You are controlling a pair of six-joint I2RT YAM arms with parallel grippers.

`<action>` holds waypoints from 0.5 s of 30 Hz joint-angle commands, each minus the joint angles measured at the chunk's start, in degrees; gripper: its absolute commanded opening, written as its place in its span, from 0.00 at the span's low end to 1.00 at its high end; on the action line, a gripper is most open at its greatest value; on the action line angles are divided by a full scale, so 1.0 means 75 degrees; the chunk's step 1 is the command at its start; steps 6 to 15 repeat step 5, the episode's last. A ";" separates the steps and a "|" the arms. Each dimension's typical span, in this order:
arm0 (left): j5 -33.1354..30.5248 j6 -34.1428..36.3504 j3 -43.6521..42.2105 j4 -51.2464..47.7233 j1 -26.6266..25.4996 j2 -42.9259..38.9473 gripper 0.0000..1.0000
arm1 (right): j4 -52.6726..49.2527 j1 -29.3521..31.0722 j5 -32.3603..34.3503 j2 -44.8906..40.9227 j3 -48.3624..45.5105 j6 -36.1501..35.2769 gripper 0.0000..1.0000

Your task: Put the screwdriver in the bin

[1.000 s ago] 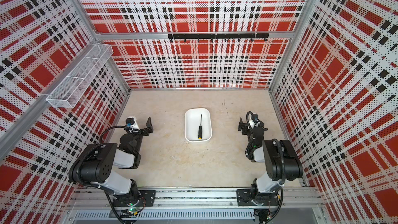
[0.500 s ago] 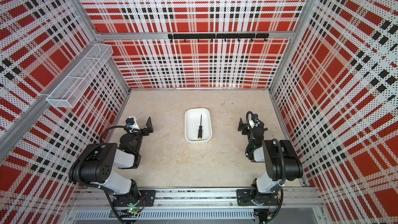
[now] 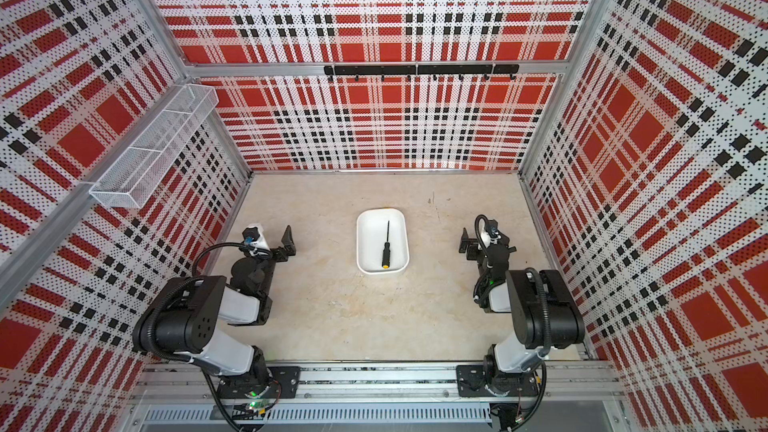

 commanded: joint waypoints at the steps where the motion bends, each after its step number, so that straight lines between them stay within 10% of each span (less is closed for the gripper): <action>1: -0.0051 0.0095 0.0042 0.0044 -0.0003 0.0021 0.98 | 0.0071 0.0041 -0.0026 -0.0103 0.0022 -0.0109 1.00; 15: -0.0055 0.0090 0.0034 0.0050 -0.0006 0.0024 0.98 | 0.0094 0.0037 -0.0026 -0.0119 0.0011 -0.0118 1.00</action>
